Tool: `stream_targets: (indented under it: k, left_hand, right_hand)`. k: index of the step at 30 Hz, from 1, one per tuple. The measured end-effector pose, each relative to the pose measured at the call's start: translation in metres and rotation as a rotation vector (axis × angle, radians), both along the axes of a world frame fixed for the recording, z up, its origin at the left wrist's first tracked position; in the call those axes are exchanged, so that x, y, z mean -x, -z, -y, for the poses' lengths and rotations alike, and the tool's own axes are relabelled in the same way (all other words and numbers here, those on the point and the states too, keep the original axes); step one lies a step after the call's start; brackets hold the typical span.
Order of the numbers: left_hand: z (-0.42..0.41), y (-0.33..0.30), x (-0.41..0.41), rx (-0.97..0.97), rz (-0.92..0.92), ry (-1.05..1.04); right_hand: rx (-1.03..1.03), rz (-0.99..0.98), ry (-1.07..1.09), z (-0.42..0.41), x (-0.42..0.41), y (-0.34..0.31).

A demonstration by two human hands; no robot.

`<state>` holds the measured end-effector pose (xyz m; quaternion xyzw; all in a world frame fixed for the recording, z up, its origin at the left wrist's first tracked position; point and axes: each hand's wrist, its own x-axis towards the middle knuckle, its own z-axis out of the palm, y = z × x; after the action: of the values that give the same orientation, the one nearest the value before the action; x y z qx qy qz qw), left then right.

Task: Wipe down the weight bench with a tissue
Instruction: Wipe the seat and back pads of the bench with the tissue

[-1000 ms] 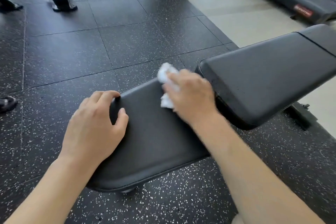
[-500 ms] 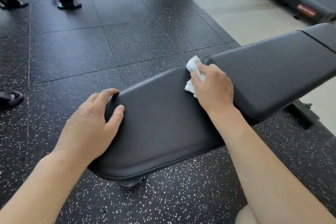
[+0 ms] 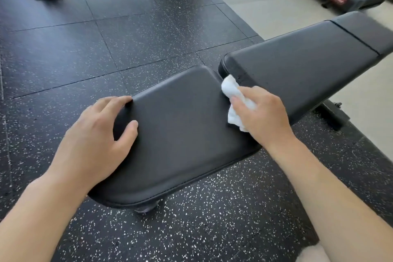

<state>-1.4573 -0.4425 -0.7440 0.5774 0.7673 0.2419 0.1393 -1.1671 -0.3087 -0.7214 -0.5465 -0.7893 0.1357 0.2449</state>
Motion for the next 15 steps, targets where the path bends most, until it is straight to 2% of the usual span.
stream_targets:
  k: [2,4,7,10,13,15]
  left_hand:
    - [0.000,0.000,0.000,-0.008,0.006,0.001]
    - [-0.002,-0.001,-0.002,-0.015,-0.007,0.007]
    - [-0.005,-0.001,-0.003,-0.016,-0.031,0.014]
    - [-0.005,0.001,-0.002,-0.015,-0.043,0.010]
    - [-0.003,0.002,-0.006,-0.016,-0.058,-0.021]
    - [-0.001,0.002,-0.012,-0.015,-0.099,-0.043]
  right_hand:
    - [0.050,-0.042,0.082,-0.002,-0.008,0.005]
    - [-0.107,0.091,0.068,0.010,0.001,0.007]
    - [-0.271,0.237,-0.172,0.042,0.031,0.011]
    - [-0.289,0.166,-0.408,0.065,0.061,0.012]
    - [-0.414,0.201,-0.315,0.022,0.058,0.005]
    - [-0.250,0.221,-0.100,-0.018,0.049,0.001]
